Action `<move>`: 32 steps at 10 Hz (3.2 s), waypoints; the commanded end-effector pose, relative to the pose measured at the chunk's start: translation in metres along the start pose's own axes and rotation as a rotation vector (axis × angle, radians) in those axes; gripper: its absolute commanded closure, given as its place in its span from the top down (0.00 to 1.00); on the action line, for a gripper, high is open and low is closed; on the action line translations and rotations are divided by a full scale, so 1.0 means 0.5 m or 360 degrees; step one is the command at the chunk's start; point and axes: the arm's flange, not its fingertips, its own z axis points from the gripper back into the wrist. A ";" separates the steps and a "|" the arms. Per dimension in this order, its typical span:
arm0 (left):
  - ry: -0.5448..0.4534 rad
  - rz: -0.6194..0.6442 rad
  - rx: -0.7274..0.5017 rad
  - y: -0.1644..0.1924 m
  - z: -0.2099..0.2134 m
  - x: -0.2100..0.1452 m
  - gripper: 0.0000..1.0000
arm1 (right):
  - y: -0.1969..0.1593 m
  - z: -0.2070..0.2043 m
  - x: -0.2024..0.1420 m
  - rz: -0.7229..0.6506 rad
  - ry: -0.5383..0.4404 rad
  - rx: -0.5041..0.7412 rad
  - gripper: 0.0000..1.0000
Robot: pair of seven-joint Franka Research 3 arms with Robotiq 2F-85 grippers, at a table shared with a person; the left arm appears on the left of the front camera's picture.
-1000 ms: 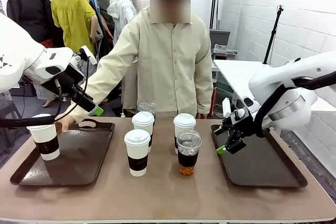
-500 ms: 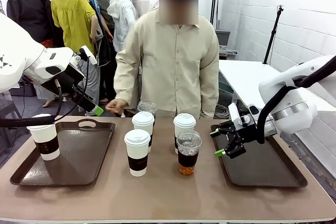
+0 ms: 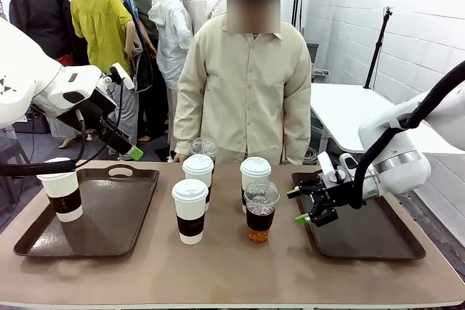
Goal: Distribute the coffee onto the tray.
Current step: Pick up one iced Americano and place it on the right Handle tray.
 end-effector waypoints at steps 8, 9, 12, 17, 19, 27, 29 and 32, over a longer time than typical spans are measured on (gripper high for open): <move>0.0015 -0.0013 -0.0002 0.005 0.003 0.001 1.00 | -0.041 -0.046 -0.016 -0.0096 -0.0242 0.0036 1.00; 0.0015 -0.0013 -0.0002 0.005 0.003 0.001 1.00 | -0.045 -0.053 -0.020 -0.0105 -0.0249 0.0057 1.00; 0.0015 -0.0013 -0.0002 0.005 0.003 0.001 1.00 | -0.053 -0.074 -0.024 -0.0127 -0.0273 0.0117 1.00; 0.0015 -0.0013 -0.0002 0.005 0.003 0.001 1.00 | -0.055 -0.089 -0.024 -0.0147 -0.0288 0.0169 1.00; 0.0015 -0.0013 -0.0002 0.005 0.003 0.001 1.00 | -0.058 -0.099 -0.025 -0.0152 -0.0274 0.0202 1.00; 0.0015 -0.0013 -0.0002 0.005 0.003 0.001 1.00 | -0.078 -0.143 -0.029 -0.0163 -0.0279 0.0360 1.00; 0.0015 -0.0013 -0.0002 0.005 0.003 0.001 1.00 | -0.082 -0.150 -0.027 -0.0165 -0.0278 0.0393 1.00; 0.0015 -0.0013 -0.0002 0.005 0.003 0.001 1.00 | -0.082 -0.155 -0.030 -0.0174 -0.0268 0.0399 1.00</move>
